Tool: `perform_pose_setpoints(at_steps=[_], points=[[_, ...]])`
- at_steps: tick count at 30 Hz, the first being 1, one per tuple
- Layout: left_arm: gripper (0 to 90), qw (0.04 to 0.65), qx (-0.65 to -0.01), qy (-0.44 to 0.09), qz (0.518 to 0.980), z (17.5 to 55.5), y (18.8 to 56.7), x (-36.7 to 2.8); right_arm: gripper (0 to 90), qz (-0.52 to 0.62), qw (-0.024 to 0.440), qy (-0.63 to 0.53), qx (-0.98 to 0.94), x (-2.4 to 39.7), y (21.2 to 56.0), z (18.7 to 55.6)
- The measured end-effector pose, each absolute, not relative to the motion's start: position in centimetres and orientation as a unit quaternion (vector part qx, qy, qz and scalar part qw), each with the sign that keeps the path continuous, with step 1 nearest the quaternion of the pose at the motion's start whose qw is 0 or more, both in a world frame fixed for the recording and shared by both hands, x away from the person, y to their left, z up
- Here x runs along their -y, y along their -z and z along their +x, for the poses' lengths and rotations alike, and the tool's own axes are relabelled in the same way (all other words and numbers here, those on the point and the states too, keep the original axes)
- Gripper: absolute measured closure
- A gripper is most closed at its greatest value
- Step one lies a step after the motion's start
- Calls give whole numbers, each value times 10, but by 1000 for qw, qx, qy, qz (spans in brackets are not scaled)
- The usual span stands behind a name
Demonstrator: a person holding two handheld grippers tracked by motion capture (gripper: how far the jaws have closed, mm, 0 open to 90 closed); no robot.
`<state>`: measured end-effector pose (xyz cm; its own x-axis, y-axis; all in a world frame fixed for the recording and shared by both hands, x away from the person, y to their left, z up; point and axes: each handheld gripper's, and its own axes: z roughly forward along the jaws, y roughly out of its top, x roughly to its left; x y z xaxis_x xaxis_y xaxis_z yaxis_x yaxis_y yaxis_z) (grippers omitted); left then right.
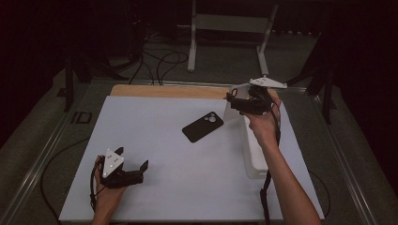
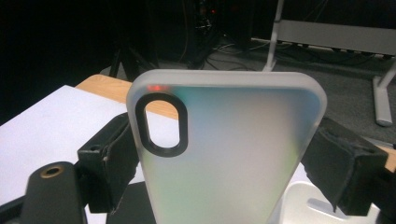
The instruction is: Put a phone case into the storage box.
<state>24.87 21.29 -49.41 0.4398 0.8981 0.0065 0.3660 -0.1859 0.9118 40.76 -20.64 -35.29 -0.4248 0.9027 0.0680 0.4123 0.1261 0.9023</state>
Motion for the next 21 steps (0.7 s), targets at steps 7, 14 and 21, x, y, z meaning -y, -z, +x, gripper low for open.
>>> perform_pose_setpoints(at_steps=[7,14,21], points=[[0,457,-442,-289,715,249,494,-212,166,475,268,-463,-699,214,351,409],[0,458,-443,-289,714,249,494,-213,166,485,276,-452,-696,222,352,413],[0,456,-443,-288,716,249,495,-212,166,496,281,-444,-691,231,353,417]])
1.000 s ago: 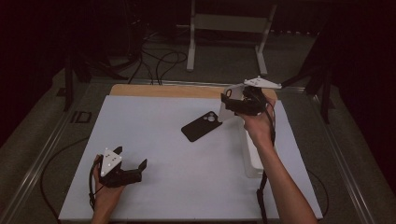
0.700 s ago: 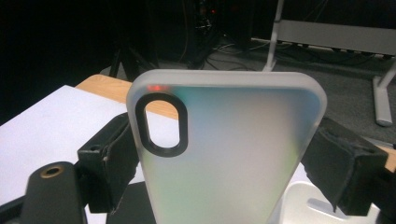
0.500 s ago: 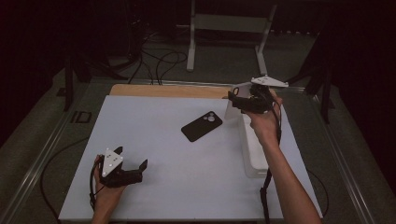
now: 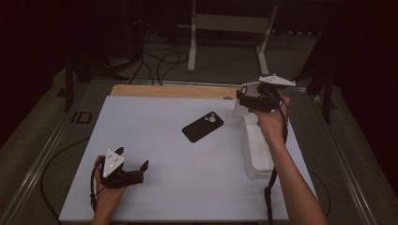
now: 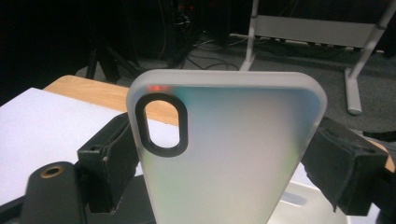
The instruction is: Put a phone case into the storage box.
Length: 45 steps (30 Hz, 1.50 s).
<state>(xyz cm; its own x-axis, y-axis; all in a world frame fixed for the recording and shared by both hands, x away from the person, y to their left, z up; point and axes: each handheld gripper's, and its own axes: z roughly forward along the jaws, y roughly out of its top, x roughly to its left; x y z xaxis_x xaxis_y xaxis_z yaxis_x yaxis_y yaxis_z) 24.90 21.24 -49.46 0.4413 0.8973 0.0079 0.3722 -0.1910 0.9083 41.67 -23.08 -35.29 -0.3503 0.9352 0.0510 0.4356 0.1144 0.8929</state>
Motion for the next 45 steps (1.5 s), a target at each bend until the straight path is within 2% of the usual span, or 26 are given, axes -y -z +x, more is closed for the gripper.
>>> perform_pose_setpoints(at_steps=[45], points=[[0,457,-443,-288,716,249,495,-211,166,551,299,-401,-668,267,367,437]])
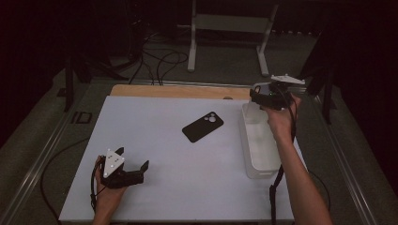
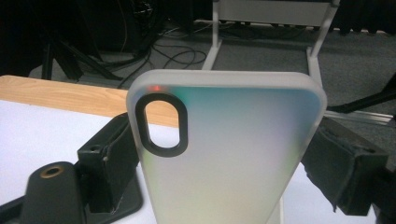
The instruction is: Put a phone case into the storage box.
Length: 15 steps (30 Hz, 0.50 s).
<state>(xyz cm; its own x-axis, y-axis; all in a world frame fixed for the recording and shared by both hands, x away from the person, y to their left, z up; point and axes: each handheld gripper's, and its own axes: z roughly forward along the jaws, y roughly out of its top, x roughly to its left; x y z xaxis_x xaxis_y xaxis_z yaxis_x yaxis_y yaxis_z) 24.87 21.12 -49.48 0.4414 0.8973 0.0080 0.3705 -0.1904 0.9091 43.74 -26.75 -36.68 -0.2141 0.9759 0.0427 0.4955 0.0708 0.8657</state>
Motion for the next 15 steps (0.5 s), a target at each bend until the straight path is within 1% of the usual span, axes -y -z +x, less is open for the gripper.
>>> perform_pose_setpoints(at_steps=[15], points=[[0,456,-443,-289,715,249,495,-212,165,563,296,-380,-671,268,377,447]])
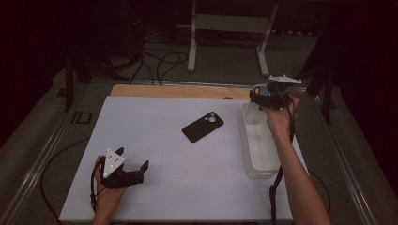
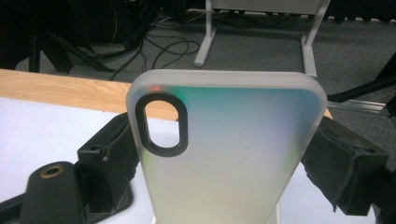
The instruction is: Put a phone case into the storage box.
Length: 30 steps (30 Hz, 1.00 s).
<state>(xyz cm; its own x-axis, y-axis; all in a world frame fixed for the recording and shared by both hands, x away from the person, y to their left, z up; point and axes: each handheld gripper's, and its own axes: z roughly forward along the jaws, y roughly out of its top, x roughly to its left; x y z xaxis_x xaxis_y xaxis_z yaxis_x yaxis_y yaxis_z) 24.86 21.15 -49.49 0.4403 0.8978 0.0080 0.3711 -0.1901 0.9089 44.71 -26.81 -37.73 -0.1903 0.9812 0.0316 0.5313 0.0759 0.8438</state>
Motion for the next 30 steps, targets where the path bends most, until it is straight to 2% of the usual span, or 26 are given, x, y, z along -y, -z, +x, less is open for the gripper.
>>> perform_pose_setpoints(at_steps=[30], points=[[0,456,-444,-289,715,249,495,-212,166,583,277,-358,-675,265,407,456]])
